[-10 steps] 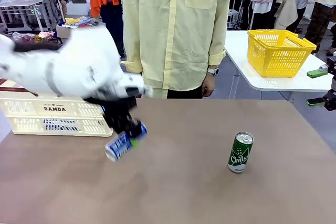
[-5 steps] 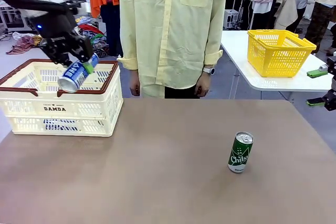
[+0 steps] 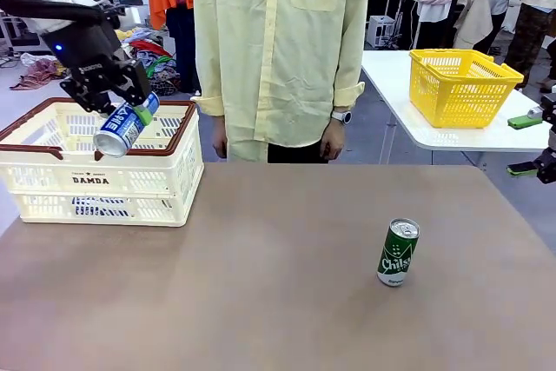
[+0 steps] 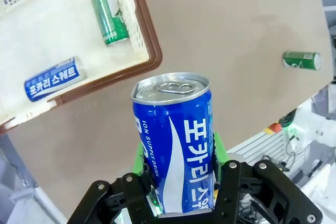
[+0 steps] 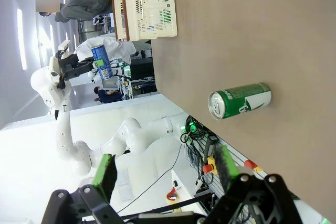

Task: Place the drinks into the Shopping basket.
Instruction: Pick up one drink and place it into the Shopping basket.

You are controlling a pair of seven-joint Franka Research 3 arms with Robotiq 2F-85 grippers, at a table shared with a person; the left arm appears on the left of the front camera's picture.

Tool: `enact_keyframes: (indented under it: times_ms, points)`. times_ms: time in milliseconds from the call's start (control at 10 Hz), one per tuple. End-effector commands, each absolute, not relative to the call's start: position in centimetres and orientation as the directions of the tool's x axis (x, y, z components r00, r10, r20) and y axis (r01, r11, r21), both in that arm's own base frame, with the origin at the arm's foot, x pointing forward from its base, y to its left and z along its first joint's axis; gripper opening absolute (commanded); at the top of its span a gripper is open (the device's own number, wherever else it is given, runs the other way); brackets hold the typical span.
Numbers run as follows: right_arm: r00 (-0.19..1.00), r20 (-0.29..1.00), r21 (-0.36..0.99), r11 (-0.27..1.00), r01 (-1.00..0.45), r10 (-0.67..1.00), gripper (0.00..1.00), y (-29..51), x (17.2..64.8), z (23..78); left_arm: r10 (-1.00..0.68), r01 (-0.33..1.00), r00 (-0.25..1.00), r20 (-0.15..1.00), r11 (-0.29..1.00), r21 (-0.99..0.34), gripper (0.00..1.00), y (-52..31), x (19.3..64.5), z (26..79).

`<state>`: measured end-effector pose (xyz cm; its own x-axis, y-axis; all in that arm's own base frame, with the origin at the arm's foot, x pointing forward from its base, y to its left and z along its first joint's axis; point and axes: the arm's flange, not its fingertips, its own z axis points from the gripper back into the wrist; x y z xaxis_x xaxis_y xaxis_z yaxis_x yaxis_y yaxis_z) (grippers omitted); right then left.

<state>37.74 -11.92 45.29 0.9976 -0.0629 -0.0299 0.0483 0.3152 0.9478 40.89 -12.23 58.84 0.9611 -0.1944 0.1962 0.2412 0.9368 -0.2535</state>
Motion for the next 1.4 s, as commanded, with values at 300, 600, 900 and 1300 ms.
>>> enact_keyframes:
  times_ms: [300,600,900,1300]
  points:
    - [0.998,-0.025,0.945,0.323,0.04,-0.05,1.0,-12.1,37.7,45.5,-0.065,0.103,0.989,0.135,0.948,-0.302,0.0,-10.2,50.4,60.9]
    - [0.998,-0.025,0.945,0.323,0.04,-0.05,1.0,-12.1,37.7,45.5,0.023,0.014,0.989,0.147,0.969,-0.245,0.0,-7.8,60.6,57.2]
    - [0.998,-0.025,0.945,0.323,0.04,-0.05,1.0,-12.1,37.7,45.5,0.03,-0.013,0.998,0.063,0.967,-0.253,0.0,-7.4,61.1,53.0]
    - [0.998,-0.025,0.945,0.323,0.04,-0.05,1.0,-12.1,37.7,45.5,0.025,-0.027,1.0,-0.014,0.978,-0.205,0.0,-8.1,61.1,47.8]
